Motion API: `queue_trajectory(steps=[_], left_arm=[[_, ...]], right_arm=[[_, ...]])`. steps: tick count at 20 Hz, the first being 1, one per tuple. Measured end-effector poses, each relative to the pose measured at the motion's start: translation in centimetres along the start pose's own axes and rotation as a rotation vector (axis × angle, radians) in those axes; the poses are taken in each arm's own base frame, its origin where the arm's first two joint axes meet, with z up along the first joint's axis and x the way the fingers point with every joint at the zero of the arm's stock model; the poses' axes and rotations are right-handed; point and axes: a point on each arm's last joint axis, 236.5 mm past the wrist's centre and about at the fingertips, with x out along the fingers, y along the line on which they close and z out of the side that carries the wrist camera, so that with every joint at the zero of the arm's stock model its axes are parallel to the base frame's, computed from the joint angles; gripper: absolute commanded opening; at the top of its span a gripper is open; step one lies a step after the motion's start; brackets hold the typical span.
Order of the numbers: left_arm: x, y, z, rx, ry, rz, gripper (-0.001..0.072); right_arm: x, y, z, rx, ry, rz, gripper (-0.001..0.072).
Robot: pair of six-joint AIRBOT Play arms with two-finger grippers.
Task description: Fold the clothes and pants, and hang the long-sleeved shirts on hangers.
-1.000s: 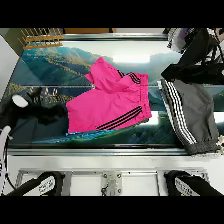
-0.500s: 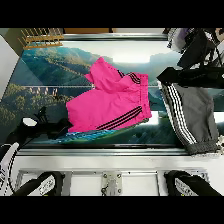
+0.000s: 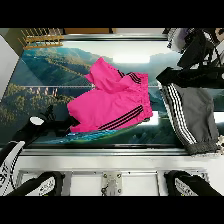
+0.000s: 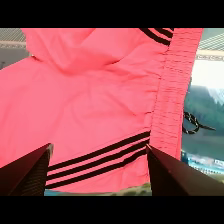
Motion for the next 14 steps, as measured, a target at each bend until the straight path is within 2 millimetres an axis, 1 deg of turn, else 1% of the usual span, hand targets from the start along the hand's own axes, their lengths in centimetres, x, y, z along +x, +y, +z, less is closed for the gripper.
queue_trajectory(steps=[1, 2, 3, 4, 5, 7, 8, 10, 11, 12, 14], left_arm=[[0.2, 0.0, 0.1, 0.005, 0.005, 0.004, 0.0129], [0.1, -0.4, 0.4, 0.008, 0.003, -0.003, 0.0042], [-0.1, -1.1, 1.1, 0.011, -0.015, -0.020, 0.0006], [-0.4, -1.5, 1.3, 0.022, -0.018, -0.026, 0.0006], [-0.7, -1.9, 1.6, 0.035, -0.028, -0.034, 0.0006], [-1.6, -3.0, 2.3, 0.067, -0.058, -0.054, 0.0006], [-2.0, -3.4, 2.5, 0.086, -0.069, -0.062, 0.0006], [-2.7, -4.1, 2.5, 0.115, -0.081, -0.077, 0.0006], [-2.9, -4.3, 2.5, 0.124, -0.086, -0.081, 0.0006], [-3.1, -4.5, 2.6, 0.134, -0.091, -0.085, 0.0006], [-3.3, -4.7, 2.6, 0.143, -0.097, -0.088, 0.0006]], right_arm=[[0.0, 0.0, -0.1, 0.000, 0.005, 0.000, 0.0622], [0.0, 0.0, -0.3, -0.003, 0.011, 0.000, 0.0624], [0.0, 0.0, -0.5, -0.004, 0.022, 0.001, 0.0624], [0.1, -0.1, -0.8, -0.009, 0.030, -0.002, 0.0625], [0.3, -0.6, -1.4, -0.005, 0.051, -0.013, 0.0625], [1.0, -2.8, -3.3, 0.036, 0.106, -0.052, 0.0624], [1.7, -4.4, -4.8, 0.089, 0.143, -0.075, 0.0624], [3.4, -8.2, -8.8, 0.243, 0.223, -0.134, 0.0625], [4.5, -10.1, -11.2, 0.333, 0.260, -0.162, 0.0625], [5.6, -11.5, -13.4, 0.414, 0.286, -0.183, 0.0625], [8.2, -13.1, -17.2, 0.563, 0.309, -0.190, 0.0625]])
